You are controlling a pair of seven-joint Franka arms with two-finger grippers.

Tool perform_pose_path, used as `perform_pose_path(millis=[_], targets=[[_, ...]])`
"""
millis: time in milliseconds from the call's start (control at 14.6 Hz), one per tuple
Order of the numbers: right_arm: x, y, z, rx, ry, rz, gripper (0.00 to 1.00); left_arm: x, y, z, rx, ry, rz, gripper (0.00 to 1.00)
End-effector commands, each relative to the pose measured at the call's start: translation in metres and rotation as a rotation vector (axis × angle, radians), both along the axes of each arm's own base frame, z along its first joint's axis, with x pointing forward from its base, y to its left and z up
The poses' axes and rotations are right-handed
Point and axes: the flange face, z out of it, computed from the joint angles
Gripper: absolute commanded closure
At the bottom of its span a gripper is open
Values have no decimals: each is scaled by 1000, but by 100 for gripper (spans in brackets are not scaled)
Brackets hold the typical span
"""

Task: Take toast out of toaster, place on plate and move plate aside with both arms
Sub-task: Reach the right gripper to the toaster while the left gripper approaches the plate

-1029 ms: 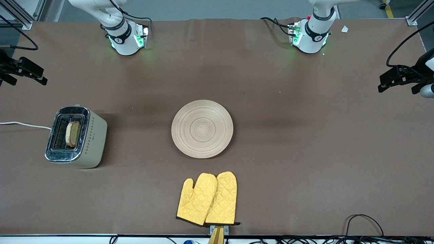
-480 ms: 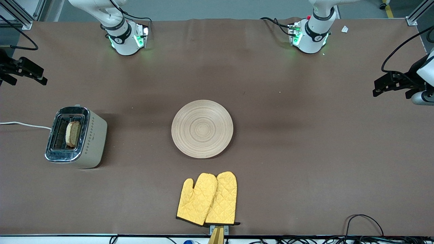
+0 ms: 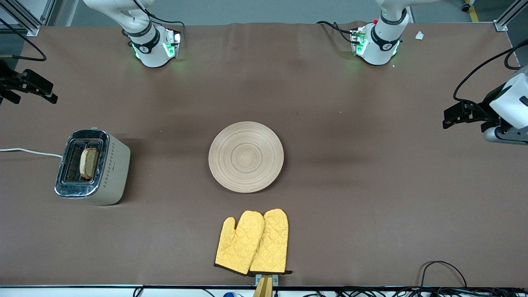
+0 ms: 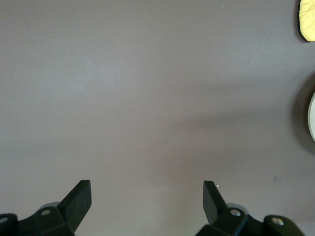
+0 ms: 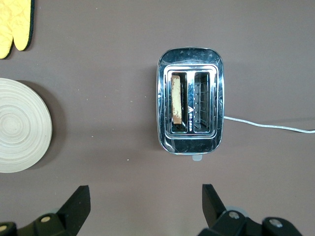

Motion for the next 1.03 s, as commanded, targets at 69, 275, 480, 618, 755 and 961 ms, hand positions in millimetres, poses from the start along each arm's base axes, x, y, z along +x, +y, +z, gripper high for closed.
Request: perform_pose_path(millis=[69,275,480,618,755,961], targets=[[-6,-1,-5,15,12,-13,0,8,-7,0,4,-22,-8,0],[11,1,-41,12,26,-5,0,13,-7,-4,1,-32,-9,0],[36,-8,-103,6,50,-12,0,22,-17,-15,-7,-47,-24,0],[38,-21,-149,1,-2,5,0,31,-19,-24,-15,-60,-30,0],[39,-37,-184,-9,-45,30,0,39,-24,-34,-61,-69,-25,0],[49,-53,-240,-23,-76,18,0,49,-29,-49,-84,-78,-27,0]])
